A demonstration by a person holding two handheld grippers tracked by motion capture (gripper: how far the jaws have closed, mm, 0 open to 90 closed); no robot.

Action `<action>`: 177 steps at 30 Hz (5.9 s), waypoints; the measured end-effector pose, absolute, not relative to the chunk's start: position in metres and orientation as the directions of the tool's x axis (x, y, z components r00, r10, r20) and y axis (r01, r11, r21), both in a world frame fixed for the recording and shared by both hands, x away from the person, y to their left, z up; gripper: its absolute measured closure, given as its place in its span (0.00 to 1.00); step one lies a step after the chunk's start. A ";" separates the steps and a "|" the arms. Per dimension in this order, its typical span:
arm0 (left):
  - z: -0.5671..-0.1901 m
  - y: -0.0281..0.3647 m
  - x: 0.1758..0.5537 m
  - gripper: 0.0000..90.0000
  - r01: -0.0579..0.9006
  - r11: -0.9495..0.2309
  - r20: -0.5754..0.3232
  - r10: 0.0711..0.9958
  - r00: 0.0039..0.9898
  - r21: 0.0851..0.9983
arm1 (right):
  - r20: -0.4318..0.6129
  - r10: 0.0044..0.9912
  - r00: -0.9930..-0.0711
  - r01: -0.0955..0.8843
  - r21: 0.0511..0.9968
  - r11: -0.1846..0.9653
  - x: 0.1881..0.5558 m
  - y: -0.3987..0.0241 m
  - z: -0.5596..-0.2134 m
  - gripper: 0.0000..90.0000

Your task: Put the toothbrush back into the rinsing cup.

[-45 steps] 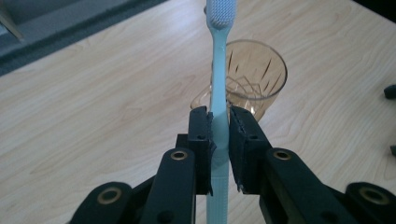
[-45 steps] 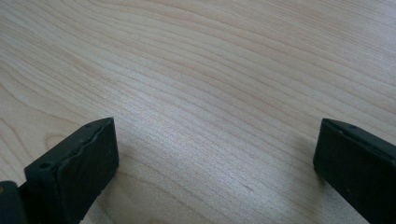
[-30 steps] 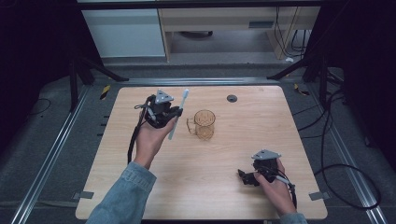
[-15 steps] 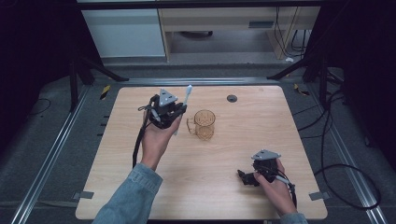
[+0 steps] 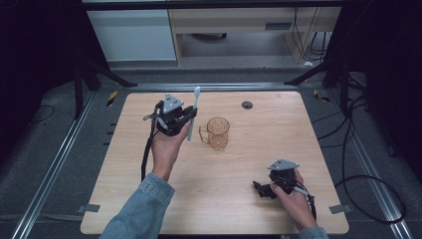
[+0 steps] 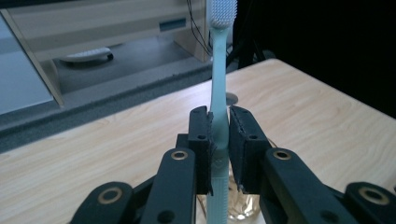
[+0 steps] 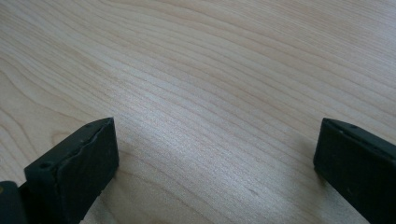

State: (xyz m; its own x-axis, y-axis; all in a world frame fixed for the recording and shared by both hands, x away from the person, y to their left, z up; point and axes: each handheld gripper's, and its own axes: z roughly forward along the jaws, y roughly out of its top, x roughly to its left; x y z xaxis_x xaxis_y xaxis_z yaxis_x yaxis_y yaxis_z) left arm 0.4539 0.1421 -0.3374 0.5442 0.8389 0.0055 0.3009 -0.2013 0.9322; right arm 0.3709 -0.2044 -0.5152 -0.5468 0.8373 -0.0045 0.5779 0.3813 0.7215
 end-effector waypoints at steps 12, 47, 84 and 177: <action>-0.330 0.135 0.464 0.88 0.212 -0.158 0.029 0.859 0.511 0.964 | -0.005 0.829 -0.559 0.570 0.724 0.389 0.370 -0.205 -0.515 0.00; -0.375 0.125 0.460 0.88 0.064 0.000 -0.030 0.886 0.463 0.998 | -0.005 0.829 -0.560 0.572 0.722 0.390 0.370 -0.205 -0.515 0.00; -0.392 0.123 0.463 0.88 0.007 0.033 -0.032 0.892 0.452 0.999 | 0.002 0.815 -0.580 0.565 0.721 0.400 0.370 -0.204 -0.515 0.00; -0.456 0.115 0.465 0.87 0.057 -0.019 -0.007 0.905 0.425 0.998 | -0.011 0.807 -0.591 0.552 0.724 0.414 0.370 -0.204 -0.515 0.00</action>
